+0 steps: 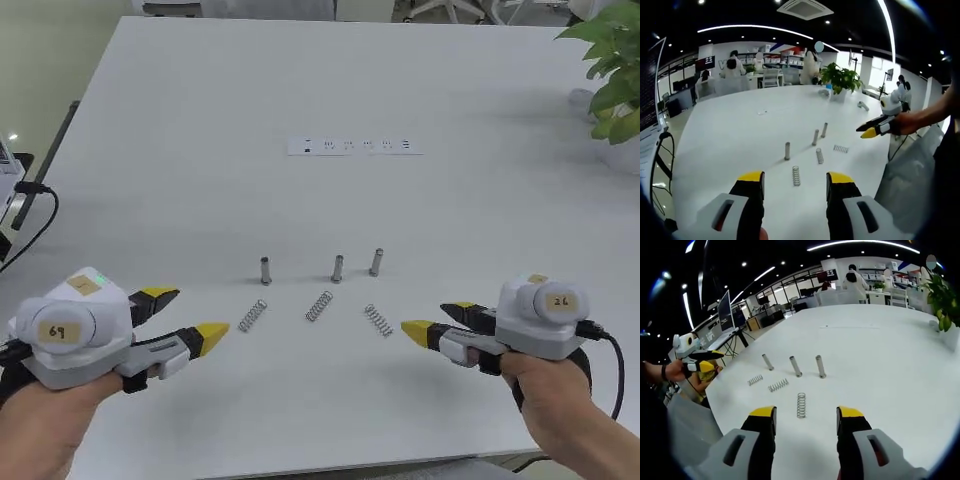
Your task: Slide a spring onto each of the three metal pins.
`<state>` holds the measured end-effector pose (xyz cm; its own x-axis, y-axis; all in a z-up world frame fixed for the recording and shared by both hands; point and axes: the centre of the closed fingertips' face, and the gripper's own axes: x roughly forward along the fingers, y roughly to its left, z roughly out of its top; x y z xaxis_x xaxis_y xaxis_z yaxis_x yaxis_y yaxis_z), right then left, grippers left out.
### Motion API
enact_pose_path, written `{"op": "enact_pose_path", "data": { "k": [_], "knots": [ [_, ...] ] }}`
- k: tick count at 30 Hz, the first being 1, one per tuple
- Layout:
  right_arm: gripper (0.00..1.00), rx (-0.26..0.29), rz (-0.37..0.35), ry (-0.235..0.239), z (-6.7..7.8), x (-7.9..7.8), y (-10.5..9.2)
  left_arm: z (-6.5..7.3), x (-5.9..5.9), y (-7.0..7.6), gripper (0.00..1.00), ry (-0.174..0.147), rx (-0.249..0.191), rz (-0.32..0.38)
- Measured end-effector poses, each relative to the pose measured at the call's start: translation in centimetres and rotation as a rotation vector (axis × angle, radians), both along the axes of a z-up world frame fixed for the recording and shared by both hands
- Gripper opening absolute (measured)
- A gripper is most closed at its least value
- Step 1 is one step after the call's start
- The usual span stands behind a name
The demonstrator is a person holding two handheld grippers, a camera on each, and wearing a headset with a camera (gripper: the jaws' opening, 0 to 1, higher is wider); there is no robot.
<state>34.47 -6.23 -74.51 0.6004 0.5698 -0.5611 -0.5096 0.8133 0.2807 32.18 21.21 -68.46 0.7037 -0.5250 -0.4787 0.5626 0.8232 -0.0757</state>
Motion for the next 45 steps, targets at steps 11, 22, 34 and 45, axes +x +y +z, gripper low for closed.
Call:
{"op": "enact_pose_path", "data": {
  "k": [11,22,34,45],
  "knots": [
    [0.45,-0.004,0.013,0.02,-1.2,1.8,1.0,1.0,-0.6,0.7,0.48,-0.002,0.006,0.024],
    [0.43,-0.004,0.02,0.035,-2.2,3.3,2.4,1.1,-1.7,0.8,0.51,0.009,0.005,0.032],
    [0.4,-0.017,0.009,0.04,-3.2,5.3,3.1,1.5,-2.6,1.1,0.52,0.01,-0.002,0.045],
    [0.35,-0.049,0.006,0.042,-4.4,6.9,3.8,2.2,-2.8,1.3,0.52,0.001,0.002,0.041]
  ]
}}
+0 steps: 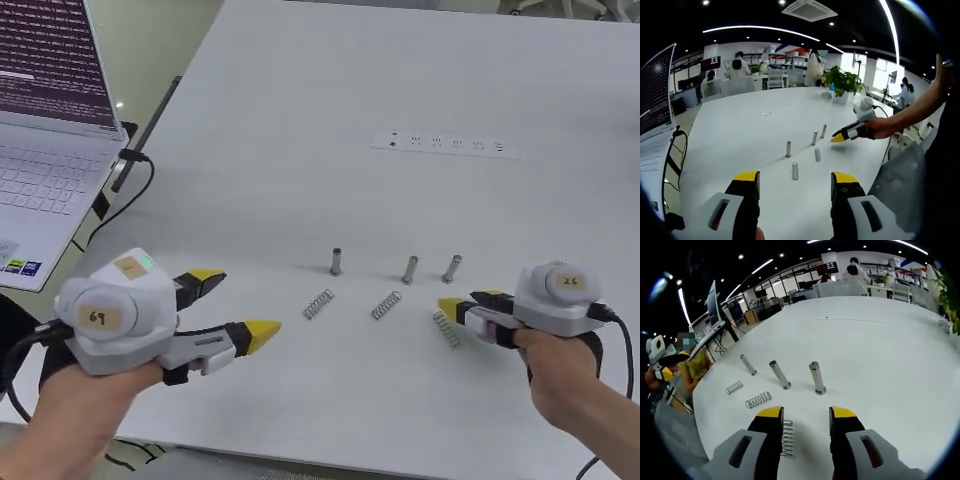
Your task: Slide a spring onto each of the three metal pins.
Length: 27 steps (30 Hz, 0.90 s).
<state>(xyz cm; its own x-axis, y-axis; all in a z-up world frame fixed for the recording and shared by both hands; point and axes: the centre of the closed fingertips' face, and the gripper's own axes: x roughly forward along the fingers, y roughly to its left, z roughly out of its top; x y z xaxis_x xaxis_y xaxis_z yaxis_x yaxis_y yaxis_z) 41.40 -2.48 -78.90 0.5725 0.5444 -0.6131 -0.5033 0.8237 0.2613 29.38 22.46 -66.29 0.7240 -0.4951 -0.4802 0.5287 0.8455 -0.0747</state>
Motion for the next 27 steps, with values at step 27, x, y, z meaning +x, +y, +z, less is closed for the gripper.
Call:
{"op": "enact_pose_path", "data": {
  "k": [27],
  "knots": [
    [0.2,-0.041,-0.017,-0.034,-0.6,3.4,1.1,-0.1,-0.4,1.3,0.52,0.006,0.004,0.033]
  ]
}}
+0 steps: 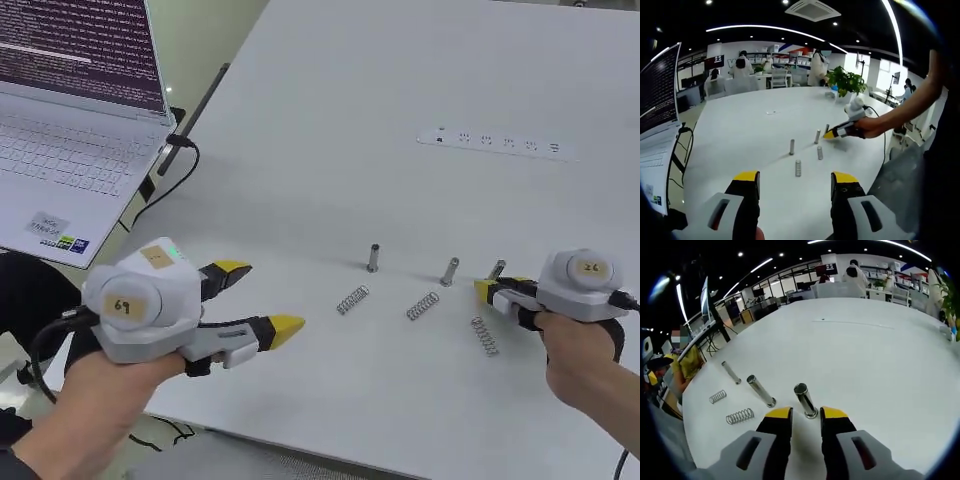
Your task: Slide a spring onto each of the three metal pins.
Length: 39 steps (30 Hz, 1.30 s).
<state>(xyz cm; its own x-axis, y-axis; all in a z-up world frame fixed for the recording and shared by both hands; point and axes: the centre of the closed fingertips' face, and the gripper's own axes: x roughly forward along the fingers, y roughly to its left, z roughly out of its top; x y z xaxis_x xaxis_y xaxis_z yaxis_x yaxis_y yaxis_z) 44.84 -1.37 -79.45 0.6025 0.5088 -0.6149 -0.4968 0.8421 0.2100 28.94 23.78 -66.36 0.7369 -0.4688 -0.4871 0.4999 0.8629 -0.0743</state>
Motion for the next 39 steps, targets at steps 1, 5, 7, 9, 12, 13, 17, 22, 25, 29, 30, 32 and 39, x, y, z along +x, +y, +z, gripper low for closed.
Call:
{"op": "enact_pose_path", "data": {
  "k": [1,5,7,9,12,13,17,22,25,29,30,32,39],
  "knots": [
    [0.19,-0.003,0.002,-0.003,0.0,0.0,0.0,0.0,0.0,0.0,0.52,0.001,0.001,0.0],
    [0.18,-0.009,0.005,-0.009,0.1,0.2,0.2,0.0,0.0,0.2,0.52,0.001,0.003,0.002],
    [0.17,-0.017,0.007,-0.013,0.0,0.3,0.2,0.0,0.1,0.2,0.52,0.001,0.004,0.003],
    [0.16,-0.019,0.008,-0.018,0.0,0.3,0.2,0.0,0.1,0.3,0.52,0.001,0.005,0.002],
    [0.15,-0.019,0.008,-0.018,0.1,0.4,0.3,0.1,0.1,0.2,0.52,0.0,0.004,0.0],
    [0.15,-0.021,0.009,-0.018,0.1,0.4,0.3,0.1,0.1,0.2,0.52,0.0,0.004,0.0],
    [0.15,-0.027,0.008,-0.019,0.0,0.7,0.3,0.0,0.1,0.2,0.52,0.005,0.0,0.001],
    [0.12,-0.035,0.009,-0.021,-0.1,0.9,0.2,-0.2,0.0,0.3,0.52,0.009,-0.002,0.004],
    [0.09,-0.037,0.006,-0.022,-0.2,1.1,0.1,-0.5,-0.2,0.3,0.52,0.02,-0.002,-0.001],
    [0.08,-0.042,0.011,-0.027,-0.3,1.2,0.1,-0.7,-0.3,0.2,0.52,0.024,-0.001,-0.005],
    [0.08,-0.043,0.012,-0.028,-0.3,1.2,0.1,-0.7,-0.3,0.1,0.52,0.024,-0.001,-0.005],
    [0.07,-0.049,0.014,-0.033,-0.3,1.2,0.0,-0.6,-0.3,0.1,0.52,0.022,-0.003,-0.005],
    [0.06,-0.071,0.032,-0.045,-0.4,1.1,-0.1,-0.5,-0.2,0.0,0.52,0.018,0.0,-0.007]
  ]
}}
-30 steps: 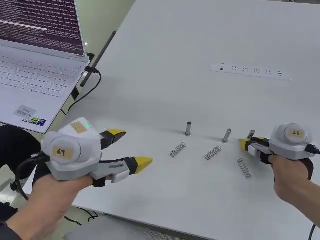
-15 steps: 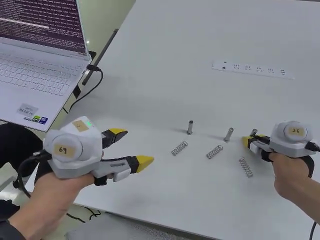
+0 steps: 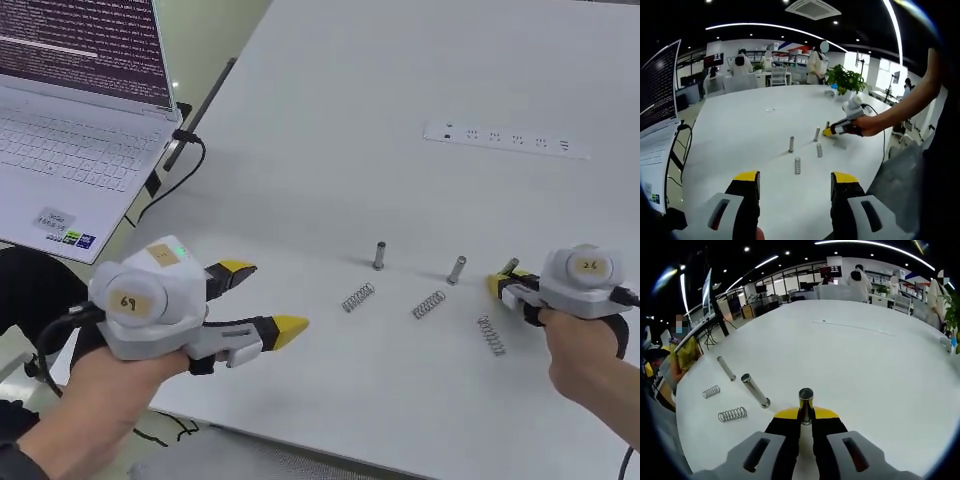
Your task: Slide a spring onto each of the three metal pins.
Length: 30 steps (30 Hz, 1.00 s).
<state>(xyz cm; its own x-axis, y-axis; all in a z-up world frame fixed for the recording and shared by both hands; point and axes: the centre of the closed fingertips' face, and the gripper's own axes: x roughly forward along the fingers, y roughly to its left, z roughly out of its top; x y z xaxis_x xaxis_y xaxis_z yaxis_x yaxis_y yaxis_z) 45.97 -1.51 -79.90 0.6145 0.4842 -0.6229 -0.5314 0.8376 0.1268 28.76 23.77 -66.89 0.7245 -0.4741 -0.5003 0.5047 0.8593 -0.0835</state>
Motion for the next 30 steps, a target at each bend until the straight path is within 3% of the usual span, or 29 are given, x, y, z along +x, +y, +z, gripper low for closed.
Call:
{"op": "enact_pose_path", "data": {
  "k": [14,30],
  "knots": [
    [0.06,-0.071,0.031,-0.023,-0.1,-0.9,-1.5,0.3,0.0,-0.1,0.52,-0.006,0.003,-0.009],
    [0.06,-0.069,0.0,-0.028,-0.1,-1.4,-3.7,0.6,0.2,-0.7,0.53,-0.014,0.001,-0.024]
  ]
}}
